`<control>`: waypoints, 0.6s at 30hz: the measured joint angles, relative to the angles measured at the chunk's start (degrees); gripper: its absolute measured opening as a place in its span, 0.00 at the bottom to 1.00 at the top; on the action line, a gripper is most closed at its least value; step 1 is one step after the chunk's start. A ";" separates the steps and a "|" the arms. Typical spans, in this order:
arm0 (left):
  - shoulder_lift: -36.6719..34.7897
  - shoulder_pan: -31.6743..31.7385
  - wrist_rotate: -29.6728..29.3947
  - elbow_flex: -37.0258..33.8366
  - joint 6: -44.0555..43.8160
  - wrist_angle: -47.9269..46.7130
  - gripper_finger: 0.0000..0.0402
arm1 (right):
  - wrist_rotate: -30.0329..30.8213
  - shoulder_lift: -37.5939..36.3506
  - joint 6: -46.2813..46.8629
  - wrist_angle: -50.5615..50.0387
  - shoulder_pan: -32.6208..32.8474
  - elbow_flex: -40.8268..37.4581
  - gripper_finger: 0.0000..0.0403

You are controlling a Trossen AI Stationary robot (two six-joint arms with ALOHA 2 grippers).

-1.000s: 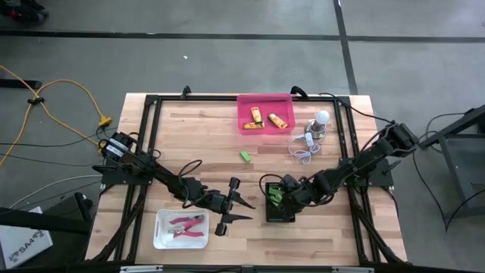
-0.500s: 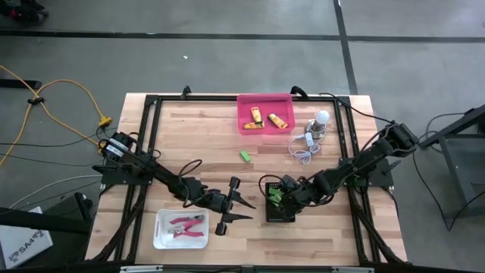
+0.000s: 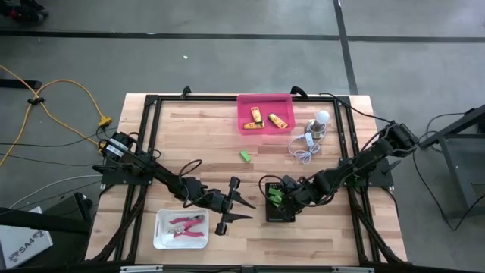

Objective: Pick & Place School Supplies
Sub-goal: Put the green eraser into the black bin

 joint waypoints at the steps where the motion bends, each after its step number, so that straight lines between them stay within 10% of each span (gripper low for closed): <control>1: 0.00 0.00 0.00 0.00 0.00 -0.01 0.33 | -0.04 0.00 -0.07 0.00 0.00 0.00 0.11; 18: 0.00 0.00 0.02 0.00 0.02 0.00 0.33 | 0.13 0.00 -4.44 -0.04 0.11 0.00 0.28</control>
